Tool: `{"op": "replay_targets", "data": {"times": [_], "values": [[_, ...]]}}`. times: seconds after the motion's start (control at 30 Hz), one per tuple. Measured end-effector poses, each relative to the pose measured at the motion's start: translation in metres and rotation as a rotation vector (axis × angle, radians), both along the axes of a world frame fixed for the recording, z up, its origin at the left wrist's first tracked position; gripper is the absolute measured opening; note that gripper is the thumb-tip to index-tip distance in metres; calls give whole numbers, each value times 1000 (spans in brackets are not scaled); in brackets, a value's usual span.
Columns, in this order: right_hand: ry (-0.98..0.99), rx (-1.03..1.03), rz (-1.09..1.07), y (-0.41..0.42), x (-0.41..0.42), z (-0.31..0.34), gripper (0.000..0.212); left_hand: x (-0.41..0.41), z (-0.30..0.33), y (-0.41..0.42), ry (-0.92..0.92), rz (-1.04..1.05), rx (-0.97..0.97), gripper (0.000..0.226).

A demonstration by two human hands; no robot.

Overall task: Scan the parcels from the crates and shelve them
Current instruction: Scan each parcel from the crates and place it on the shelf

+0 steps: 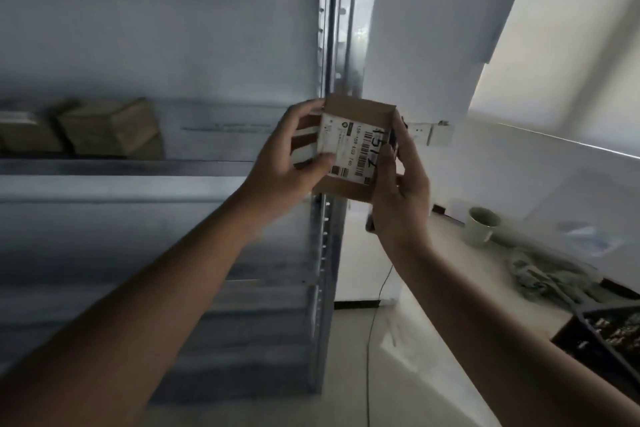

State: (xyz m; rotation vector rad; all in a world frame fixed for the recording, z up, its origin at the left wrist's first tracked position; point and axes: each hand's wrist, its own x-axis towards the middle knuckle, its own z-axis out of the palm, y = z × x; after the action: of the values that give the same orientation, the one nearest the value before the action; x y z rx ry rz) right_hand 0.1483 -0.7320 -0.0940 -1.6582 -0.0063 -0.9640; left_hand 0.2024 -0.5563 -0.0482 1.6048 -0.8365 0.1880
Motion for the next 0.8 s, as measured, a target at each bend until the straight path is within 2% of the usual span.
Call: {"op": "replay_targets", "data": {"times": [0.27, 0.43, 0.63, 0.8], "values": [[27, 23, 108, 106, 59, 10, 48, 44, -4, 108, -24, 82, 11, 68], [87, 17, 191, 144, 104, 13, 47, 84, -15, 149, -128, 269, 84, 74], [178, -106, 242, 168, 180, 13, 49, 135, -23, 175, 7, 348, 58, 67], [219, -173, 278, 185, 250, 15, 50, 184, -18, 186, 17, 445, 70, 60]]}}
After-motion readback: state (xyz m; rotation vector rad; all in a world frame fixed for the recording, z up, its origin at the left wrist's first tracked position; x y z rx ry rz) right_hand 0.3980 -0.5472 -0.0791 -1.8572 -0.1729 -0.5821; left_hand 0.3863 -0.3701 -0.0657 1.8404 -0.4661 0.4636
